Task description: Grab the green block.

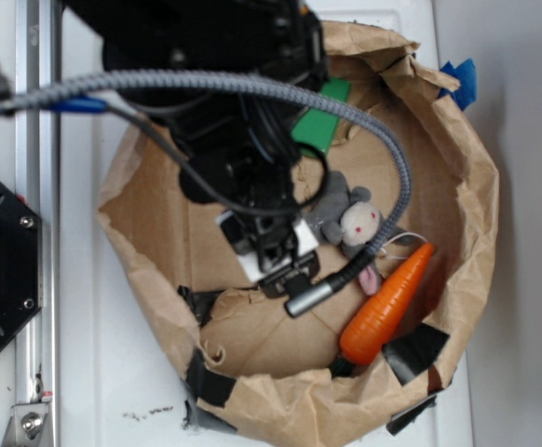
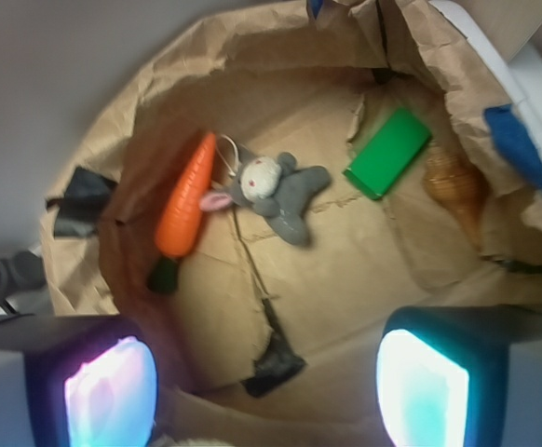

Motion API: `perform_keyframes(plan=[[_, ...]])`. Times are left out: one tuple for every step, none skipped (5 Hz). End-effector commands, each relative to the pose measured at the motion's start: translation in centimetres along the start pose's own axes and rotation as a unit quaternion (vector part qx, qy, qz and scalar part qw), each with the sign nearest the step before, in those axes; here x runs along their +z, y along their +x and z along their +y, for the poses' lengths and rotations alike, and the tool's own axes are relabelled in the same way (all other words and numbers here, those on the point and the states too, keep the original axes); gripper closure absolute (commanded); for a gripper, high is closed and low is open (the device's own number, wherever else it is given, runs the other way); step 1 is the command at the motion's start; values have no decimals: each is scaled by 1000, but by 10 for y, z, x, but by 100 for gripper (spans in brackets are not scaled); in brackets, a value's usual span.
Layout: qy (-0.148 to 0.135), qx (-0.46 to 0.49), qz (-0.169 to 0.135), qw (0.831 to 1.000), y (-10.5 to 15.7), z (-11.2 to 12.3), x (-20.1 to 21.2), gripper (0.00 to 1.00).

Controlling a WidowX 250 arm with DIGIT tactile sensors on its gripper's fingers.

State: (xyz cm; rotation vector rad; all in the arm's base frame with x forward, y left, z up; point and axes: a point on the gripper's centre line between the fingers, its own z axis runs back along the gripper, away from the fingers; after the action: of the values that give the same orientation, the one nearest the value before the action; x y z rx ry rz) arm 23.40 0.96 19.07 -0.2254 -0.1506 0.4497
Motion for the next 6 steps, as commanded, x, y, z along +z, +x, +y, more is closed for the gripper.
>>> perform_keyframes(plan=[[25, 29, -51, 998, 30, 18, -41, 0], [36, 30, -41, 998, 52, 31, -71, 0], [45, 38, -38, 998, 63, 41, -88, 0], [60, 42, -48, 996, 69, 46, -97, 0], [63, 40, -53, 996, 70, 48, -98, 0], [70, 54, -60, 994, 66, 50, -92, 0]])
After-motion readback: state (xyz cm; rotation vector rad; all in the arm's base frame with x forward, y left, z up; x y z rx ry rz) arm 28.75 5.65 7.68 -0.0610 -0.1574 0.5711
